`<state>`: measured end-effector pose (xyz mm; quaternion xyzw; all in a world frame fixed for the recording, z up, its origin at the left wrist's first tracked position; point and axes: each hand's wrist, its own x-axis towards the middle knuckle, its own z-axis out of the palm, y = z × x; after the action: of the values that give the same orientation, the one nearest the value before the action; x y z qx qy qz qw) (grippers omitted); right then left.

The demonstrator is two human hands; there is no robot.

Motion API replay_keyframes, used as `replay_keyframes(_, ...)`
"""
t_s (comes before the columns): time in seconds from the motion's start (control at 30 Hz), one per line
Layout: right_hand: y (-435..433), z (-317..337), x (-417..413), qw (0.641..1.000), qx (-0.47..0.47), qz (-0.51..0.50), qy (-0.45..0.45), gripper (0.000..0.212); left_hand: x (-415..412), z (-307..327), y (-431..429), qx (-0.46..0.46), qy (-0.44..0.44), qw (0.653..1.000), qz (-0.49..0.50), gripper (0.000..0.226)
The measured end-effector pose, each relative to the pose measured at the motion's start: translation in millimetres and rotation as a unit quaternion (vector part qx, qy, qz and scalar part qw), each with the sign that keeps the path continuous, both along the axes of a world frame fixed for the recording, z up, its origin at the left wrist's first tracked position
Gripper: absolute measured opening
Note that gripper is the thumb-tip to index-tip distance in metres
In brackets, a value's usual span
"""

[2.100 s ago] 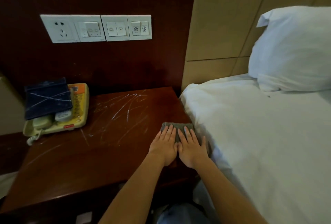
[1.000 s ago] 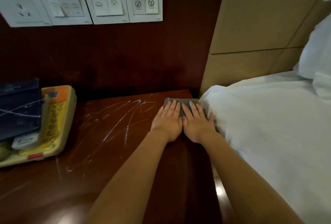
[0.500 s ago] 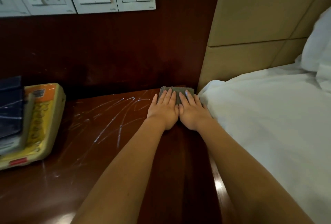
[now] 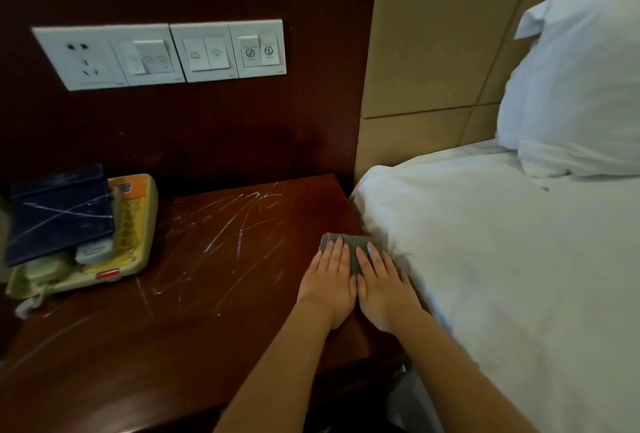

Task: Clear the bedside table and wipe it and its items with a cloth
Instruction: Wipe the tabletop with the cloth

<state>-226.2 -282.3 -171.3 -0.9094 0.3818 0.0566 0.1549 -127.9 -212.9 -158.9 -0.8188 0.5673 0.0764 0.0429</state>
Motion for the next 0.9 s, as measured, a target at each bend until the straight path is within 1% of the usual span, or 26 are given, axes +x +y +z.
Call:
replay_keyframes(0.1,27,5,-18,1.0,-0.017,-0.003,0.02,0.055,-17,2,25,0.008,0.004,1.0,-0.009,0.058)
replay_keyframes(0.13,35,7,-21,0.999,-0.032,-0.001,0.029,0.058,-20,3,33,0.008,0.006,1.0,-0.012,0.058)
replay_keyframes(0.27,68,14,-16,0.99,-0.112,0.056,0.068,0.096,-17,4,69,0.018,0.001,1.0,-0.011,0.057)
replay_keyframes(0.33,84,13,-6,0.985,-0.128,0.094,0.067,0.1,-8,3,90,0.024,0.004,1.0,0.002,0.057)
replay_keyframes(0.43,106,8,18,0.984,-0.109,0.139,0.038,0.099,12,4,122,0.034,0.002,0.999,0.026,0.057)
replay_keyframes(0.53,117,6,35,0.984,-0.092,0.148,0.021,0.099,29,6,137,0.035,-0.004,0.999,0.03,0.056)
replay_keyframes(0.7,103,6,55,0.982,-0.102,0.155,0.043,0.091,49,4,122,0.015,0.001,0.999,0.04,0.056)
replay_keyframes(0.73,97,6,62,0.983,-0.101,0.148,0.044,0.085,55,4,116,0.013,0.003,0.999,0.044,0.056)
replay_keyframes(0.8,82,6,78,0.985,-0.094,0.138,0.047,0.061,71,2,102,0.007,0.011,0.998,0.054,0.056)
replay_keyframes(0.83,74,7,86,0.986,-0.09,0.134,0.043,0.055,79,1,94,0.003,0.013,0.998,0.061,0.056)
replay_keyframes(0.9,54,7,108,0.987,-0.087,0.133,0.032,0.054,97,-2,75,-0.005,0.013,0.997,0.072,0.056)
